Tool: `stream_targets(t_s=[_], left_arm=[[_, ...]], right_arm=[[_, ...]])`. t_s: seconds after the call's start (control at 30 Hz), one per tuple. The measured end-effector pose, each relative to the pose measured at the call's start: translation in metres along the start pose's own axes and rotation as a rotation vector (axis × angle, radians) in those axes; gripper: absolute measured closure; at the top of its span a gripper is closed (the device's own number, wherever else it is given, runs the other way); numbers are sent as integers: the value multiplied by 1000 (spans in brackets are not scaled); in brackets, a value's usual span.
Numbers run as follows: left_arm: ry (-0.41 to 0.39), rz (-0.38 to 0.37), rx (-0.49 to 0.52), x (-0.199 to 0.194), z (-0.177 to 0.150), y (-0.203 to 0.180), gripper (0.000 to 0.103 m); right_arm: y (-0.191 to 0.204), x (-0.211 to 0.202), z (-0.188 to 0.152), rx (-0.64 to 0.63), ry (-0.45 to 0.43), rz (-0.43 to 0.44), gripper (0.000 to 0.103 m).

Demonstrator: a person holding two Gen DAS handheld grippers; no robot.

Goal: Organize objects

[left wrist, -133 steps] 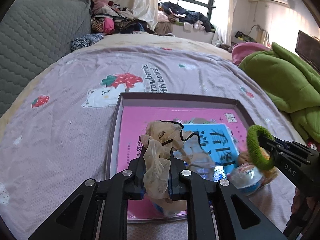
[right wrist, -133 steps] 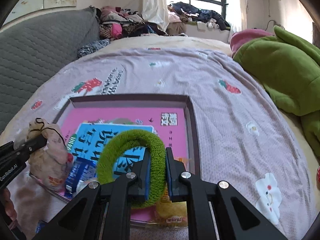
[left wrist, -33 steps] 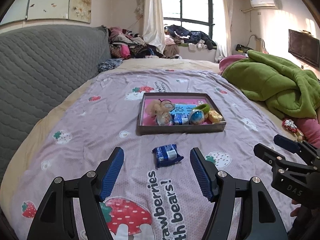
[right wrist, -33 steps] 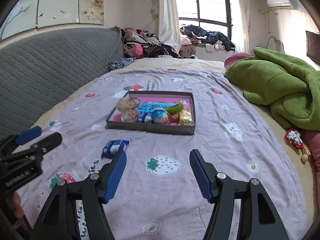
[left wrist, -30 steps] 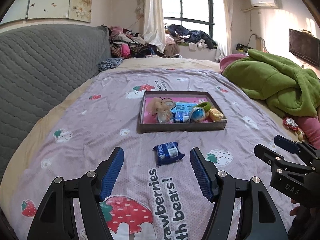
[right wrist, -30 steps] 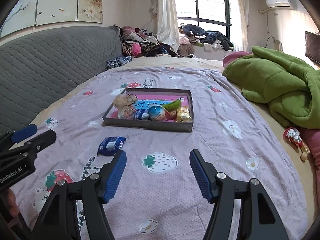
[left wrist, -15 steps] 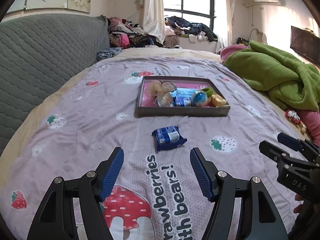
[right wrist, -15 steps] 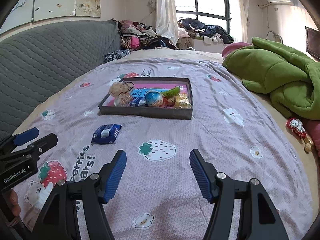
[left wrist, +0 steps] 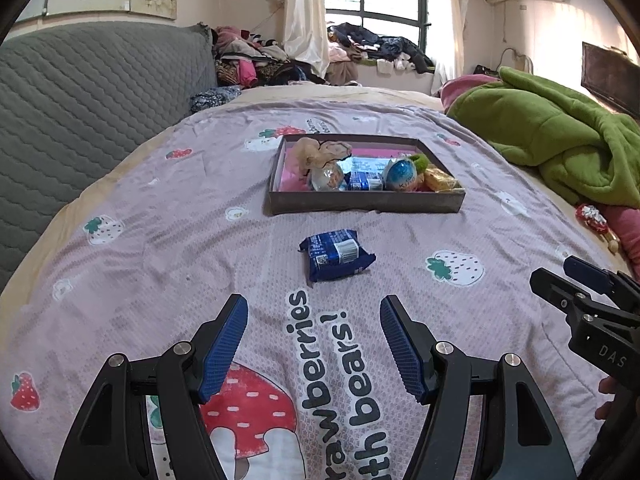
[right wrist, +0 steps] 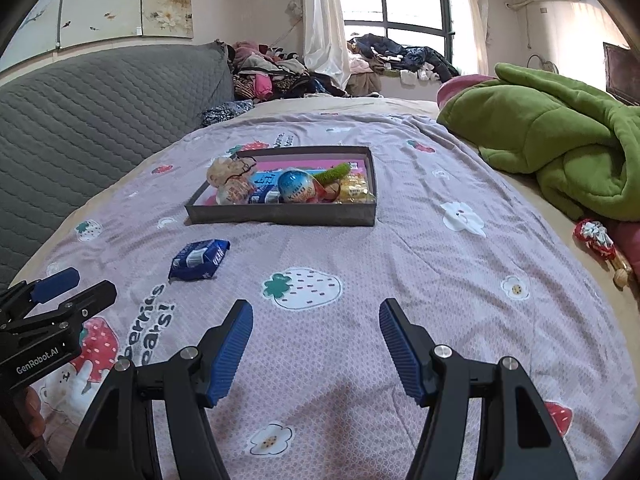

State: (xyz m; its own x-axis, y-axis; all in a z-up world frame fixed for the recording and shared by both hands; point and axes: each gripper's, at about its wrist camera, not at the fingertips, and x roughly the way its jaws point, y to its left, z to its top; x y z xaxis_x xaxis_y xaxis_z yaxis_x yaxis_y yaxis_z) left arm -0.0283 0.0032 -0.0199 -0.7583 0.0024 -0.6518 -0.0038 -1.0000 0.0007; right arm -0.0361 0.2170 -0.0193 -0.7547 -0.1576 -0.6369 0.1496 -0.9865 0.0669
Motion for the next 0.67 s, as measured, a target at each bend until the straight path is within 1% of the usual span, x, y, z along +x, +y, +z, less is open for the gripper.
stream_targets(t_s=[0.43,0.67], left_arm=[[31,11,-12,21,-12,2,33],[24,7,-4,24,-13,0,33]], right_arm=[[-6,13,-13,10,14,-12,38],[-7,14,-14,9,18,-13,38]])
